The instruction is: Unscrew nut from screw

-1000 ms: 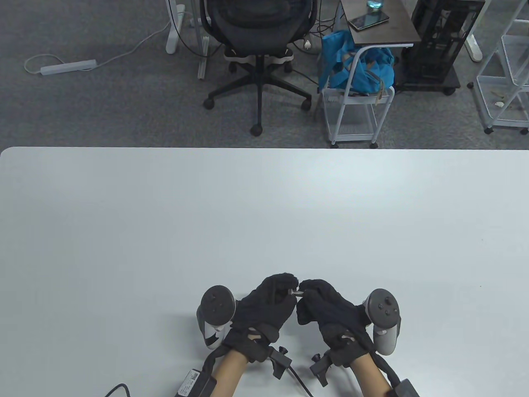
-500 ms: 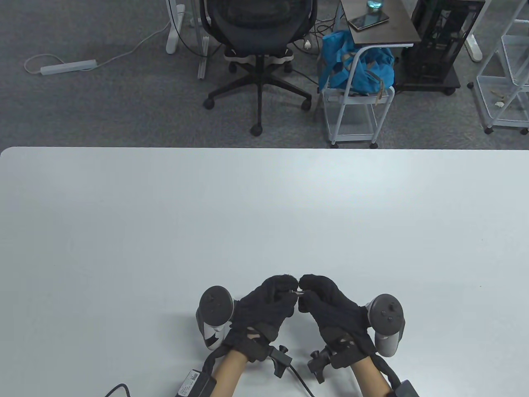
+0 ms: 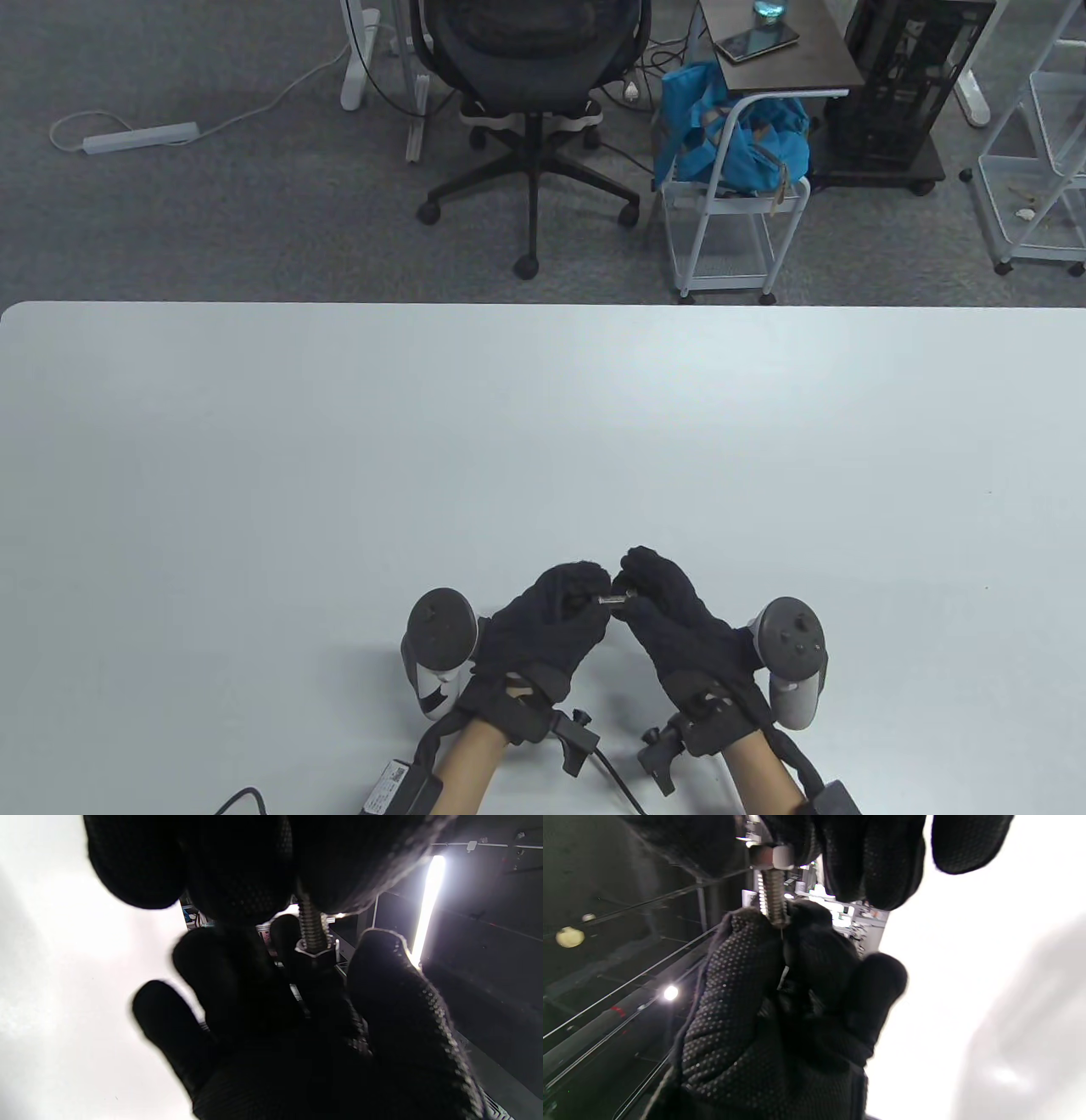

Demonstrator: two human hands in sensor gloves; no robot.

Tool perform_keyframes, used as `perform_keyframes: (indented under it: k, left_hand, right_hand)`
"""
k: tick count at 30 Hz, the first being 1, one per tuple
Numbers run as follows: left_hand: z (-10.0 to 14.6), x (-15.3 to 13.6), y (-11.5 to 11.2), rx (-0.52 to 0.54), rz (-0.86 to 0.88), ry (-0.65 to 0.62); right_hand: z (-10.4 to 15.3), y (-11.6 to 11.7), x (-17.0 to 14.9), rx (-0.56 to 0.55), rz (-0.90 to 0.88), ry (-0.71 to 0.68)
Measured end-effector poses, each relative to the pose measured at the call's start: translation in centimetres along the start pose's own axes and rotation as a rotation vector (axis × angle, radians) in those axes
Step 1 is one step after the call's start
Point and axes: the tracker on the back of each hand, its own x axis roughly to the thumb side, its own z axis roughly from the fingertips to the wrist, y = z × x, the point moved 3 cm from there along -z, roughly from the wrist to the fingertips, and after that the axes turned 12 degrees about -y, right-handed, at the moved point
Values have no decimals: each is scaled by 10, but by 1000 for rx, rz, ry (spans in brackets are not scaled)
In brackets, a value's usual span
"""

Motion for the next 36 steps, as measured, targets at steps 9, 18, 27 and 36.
perform_keyframes:
  k: [9,18,27,36]
  left_hand:
    - [-1,3,-2,-16,-43,-23]
    - [-1,-3,2,-4,-7,27]
    - [1,-5,1,0,25,55]
    - [-1,2,0,-6,3,-3]
  right_hand:
    - [0,-2,-4,-25,18,62]
    - [-1,-2,8,-57,71,-35]
    - [-1,-4,18,-84,152,-119]
    - [4,-6,-9,-81,19,90]
